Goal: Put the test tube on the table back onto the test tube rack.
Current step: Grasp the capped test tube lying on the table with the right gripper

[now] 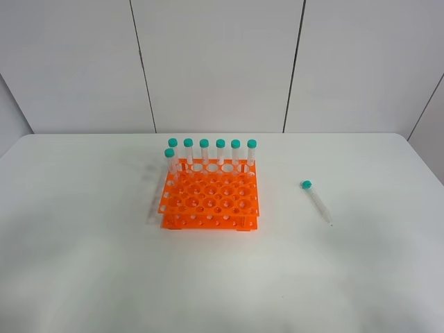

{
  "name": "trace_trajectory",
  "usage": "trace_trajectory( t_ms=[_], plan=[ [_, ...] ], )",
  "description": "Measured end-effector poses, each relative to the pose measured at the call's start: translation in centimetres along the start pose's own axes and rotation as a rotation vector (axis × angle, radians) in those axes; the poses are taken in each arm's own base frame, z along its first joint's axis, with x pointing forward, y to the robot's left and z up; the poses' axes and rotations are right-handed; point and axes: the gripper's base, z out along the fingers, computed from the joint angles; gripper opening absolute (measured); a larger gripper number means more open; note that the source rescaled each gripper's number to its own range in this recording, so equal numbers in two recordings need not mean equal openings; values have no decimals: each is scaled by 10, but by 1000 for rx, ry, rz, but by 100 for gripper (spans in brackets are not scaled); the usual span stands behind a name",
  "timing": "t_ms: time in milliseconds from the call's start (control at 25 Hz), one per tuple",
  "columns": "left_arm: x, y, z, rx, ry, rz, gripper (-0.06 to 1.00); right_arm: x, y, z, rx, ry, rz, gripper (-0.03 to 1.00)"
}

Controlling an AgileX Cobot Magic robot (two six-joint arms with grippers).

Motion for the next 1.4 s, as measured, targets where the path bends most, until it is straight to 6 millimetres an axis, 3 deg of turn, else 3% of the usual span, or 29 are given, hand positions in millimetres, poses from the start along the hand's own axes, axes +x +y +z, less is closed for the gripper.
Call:
trace_trajectory(
  t_ms=[1400],
  plan=[
    [0, 0, 0, 0, 0, 0, 95, 0, 0, 0, 0, 0, 0, 100]
  ],
)
